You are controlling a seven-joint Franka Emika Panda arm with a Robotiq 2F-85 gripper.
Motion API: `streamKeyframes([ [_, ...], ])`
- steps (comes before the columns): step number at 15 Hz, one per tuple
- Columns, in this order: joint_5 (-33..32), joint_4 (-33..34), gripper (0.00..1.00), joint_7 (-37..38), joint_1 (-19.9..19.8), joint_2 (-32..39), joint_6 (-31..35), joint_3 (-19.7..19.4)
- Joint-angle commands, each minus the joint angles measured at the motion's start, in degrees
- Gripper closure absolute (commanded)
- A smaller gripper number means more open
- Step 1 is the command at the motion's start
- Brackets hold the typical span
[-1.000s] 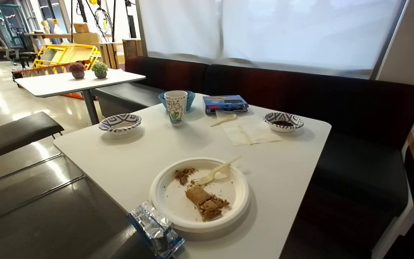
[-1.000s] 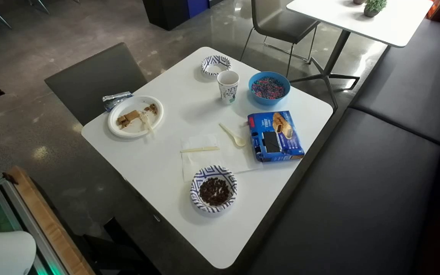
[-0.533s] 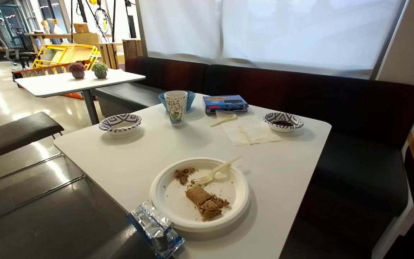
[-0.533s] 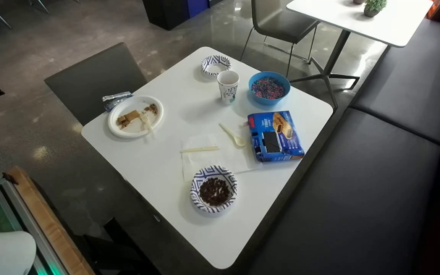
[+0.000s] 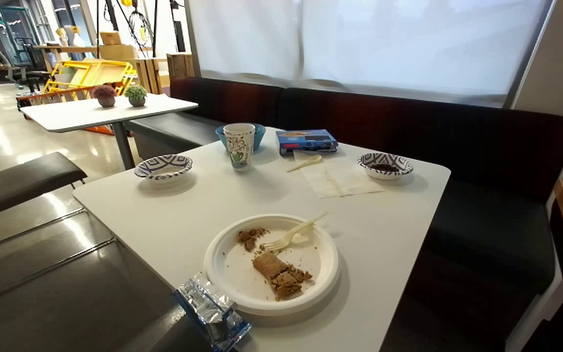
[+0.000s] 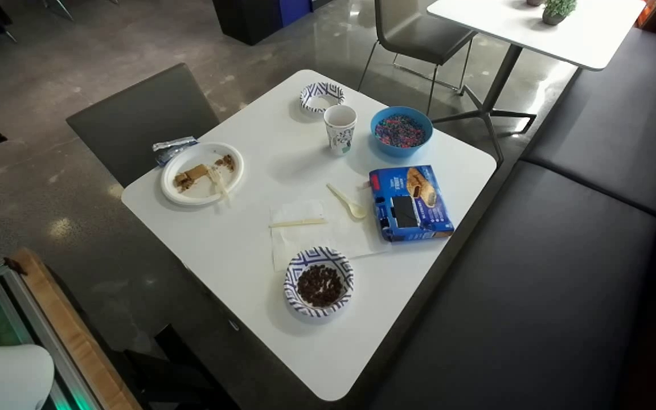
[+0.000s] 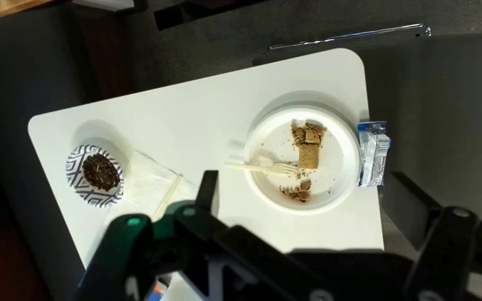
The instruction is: Move the empty plastic pack of snack forward
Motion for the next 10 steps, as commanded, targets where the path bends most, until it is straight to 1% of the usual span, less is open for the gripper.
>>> streamKeyframes([
  [1, -0.31, 5.36, 0.0, 7.62, 2.76, 11.13, 1.88, -2.16],
  [3, -1.5, 6.24, 0.0, 12.39, 4.36, 15.6, 5.06, -3.81],
  [5, -4.74, 6.96, 0.0, 18.0, 6.59, 20.08, 9.02, -5.53],
  [10, -8.9, 10.74, 0.0, 26.16, 13.12, 30.85, 15.11, -10.92],
])
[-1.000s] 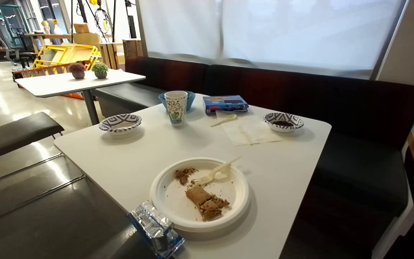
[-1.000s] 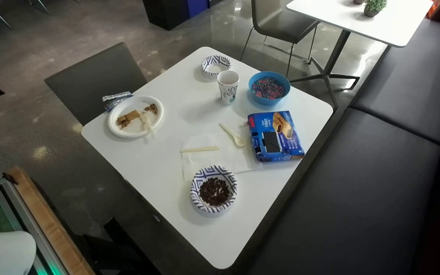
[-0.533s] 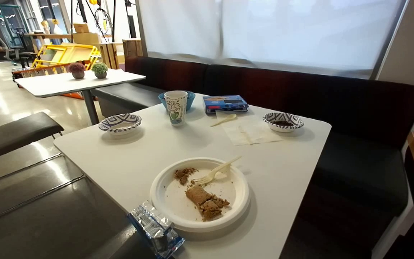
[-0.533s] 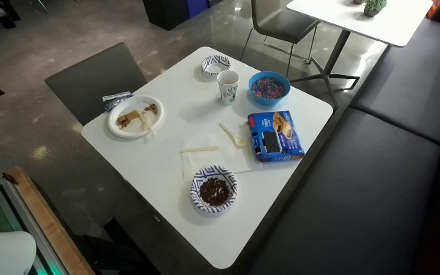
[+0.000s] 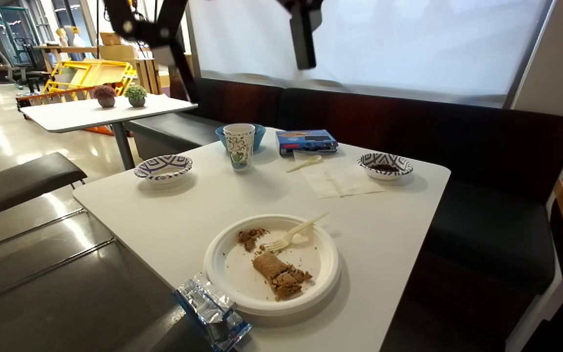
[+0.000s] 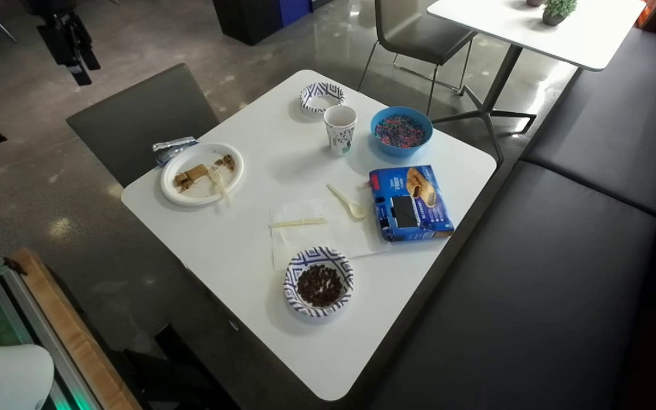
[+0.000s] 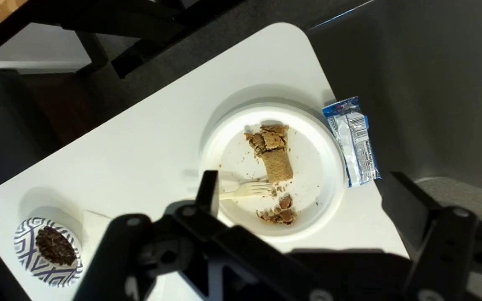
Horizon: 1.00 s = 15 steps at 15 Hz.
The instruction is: Move the empty plastic pack of snack forward
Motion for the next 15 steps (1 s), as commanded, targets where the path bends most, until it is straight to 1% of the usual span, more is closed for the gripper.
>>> streamKeyframes([
  [1, -3.18, 5.34, 0.0, 6.23, 5.55, 8.71, 2.82, -4.33],
  [4, -4.88, 9.23, 0.0, 8.93, 9.24, 14.61, 4.02, -7.48],
  [6, -6.29, 12.29, 0.0, 10.37, 11.48, 18.3, 3.56, -9.53],
  [9, -6.61, 16.61, 0.0, 10.41, 13.6, 23.51, 2.63, -11.88],
  [10, -3.46, 18.56, 0.0, 7.79, 13.11, 25.15, -0.28, -11.3],
  [11, -4.24, 13.84, 0.0, 8.17, 13.09, 20.98, 2.9, -11.79],
  [13, -3.95, 16.11, 0.0, 7.93, 13.38, 23.65, 1.93, -11.99],
  [15, -3.88, 17.16, 0.0, 7.85, 13.45, 24.61, 1.78, -12.07],
])
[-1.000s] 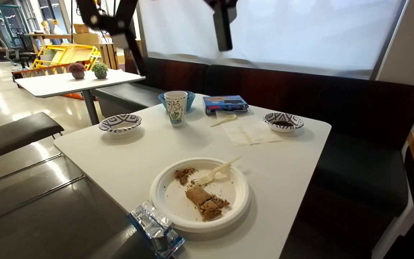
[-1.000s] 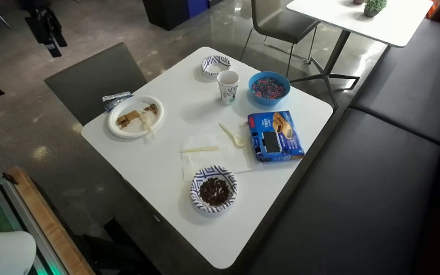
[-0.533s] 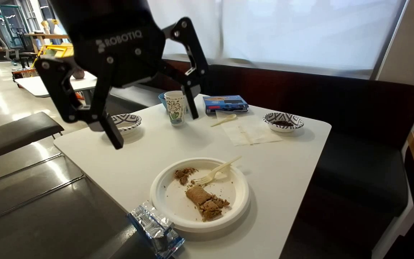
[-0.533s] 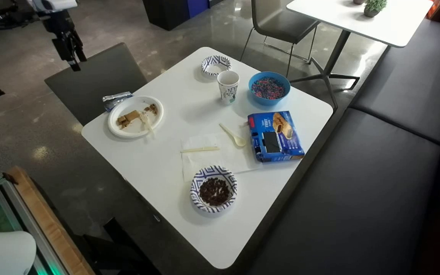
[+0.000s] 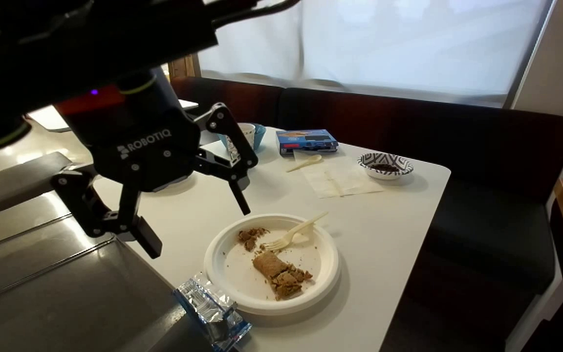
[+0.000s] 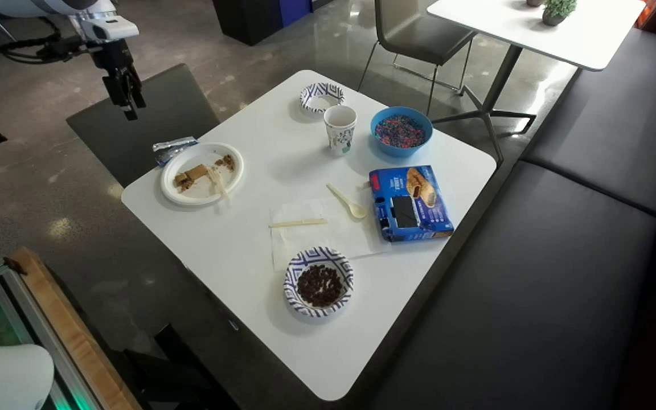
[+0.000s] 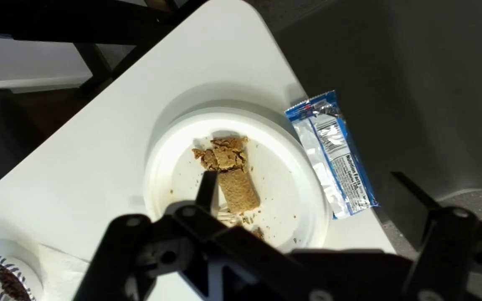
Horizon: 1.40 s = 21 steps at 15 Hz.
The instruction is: Move the empty plastic pack of snack forward
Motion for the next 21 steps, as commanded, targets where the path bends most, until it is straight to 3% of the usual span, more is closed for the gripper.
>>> streamKeyframes([
  [1, 0.88, 0.41, 0.0, -0.55, 1.25, 0.03, -0.11, -1.39],
  [4, 0.42, 1.68, 0.0, -0.93, 1.4, 1.08, 0.59, -1.49],
  [12, -1.22, 15.36, 0.0, -2.41, 5.42, 13.12, -4.28, -4.95],
  [21, -2.0, 34.17, 0.0, -3.43, 10.93, 28.56, -16.09, -9.92],
])
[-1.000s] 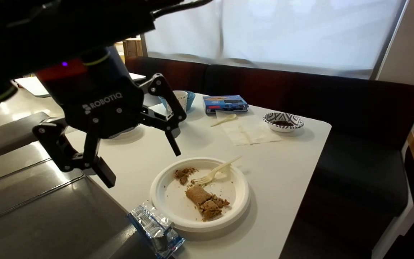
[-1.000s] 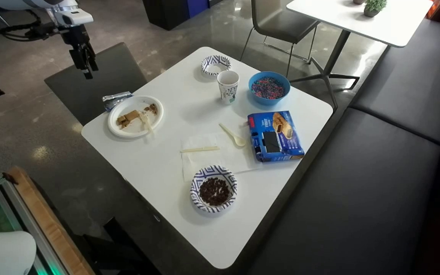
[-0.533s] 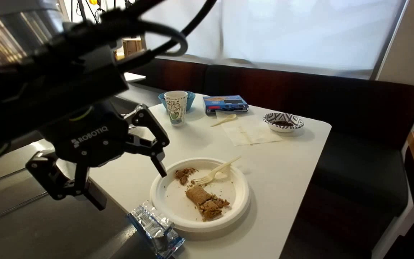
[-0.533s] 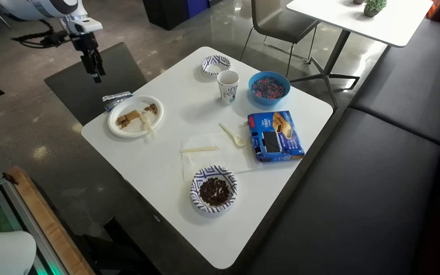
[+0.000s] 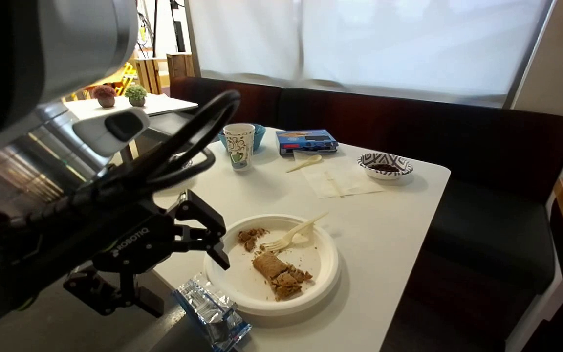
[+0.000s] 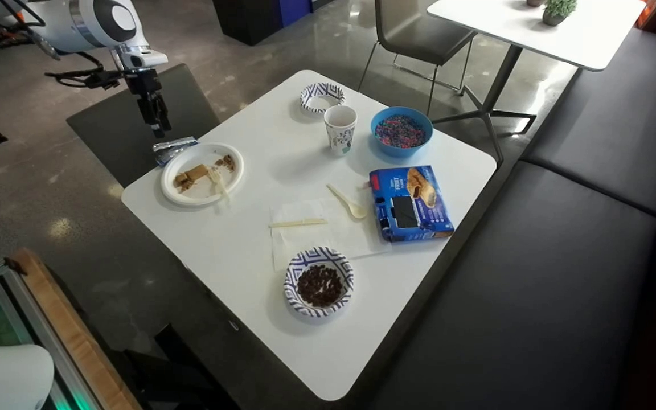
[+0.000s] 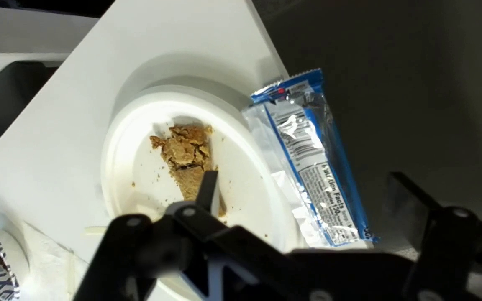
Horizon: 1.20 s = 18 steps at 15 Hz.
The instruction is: Move the empty plastic pack of snack forward
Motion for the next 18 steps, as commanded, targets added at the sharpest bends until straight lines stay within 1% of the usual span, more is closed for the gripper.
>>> streamKeyframes([
  [1, -1.49, 11.15, 0.0, -1.03, 3.09, 8.02, -5.6, -2.4],
  [5, -2.23, 18.4, 0.0, -2.05, 5.11, 13.36, -9.34, -4.47],
  [8, -3.19, 24.03, 0.0, -2.75, 5.6, 17.24, -13.55, -4.87],
  [9, -2.81, 24.67, 0.06, -3.29, 6.1, 17.8, -14.25, -5.74],
  [10, -2.82, 25.8, 0.26, -3.61, 6.25, 18.65, -14.88, -5.99],
  [11, -2.87, 26.81, 0.32, -3.98, 6.39, 19.48, -15.47, -6.43],
  [12, -2.8, 28.0, 0.42, -4.33, 6.54, 20.33, -16.1, -6.74],
  [14, -2.82, 30.12, 0.56, -4.87, 6.89, 21.75, -17.22, -7.39],
  [17, -2.59, 33.8, 0.8, -5.39, 7.56, 23.25, -18.7, -7.91],
  [18, -3.08, 33.11, 0.86, -5.0, 7.65, 22.36, -18.8, -7.55],
])
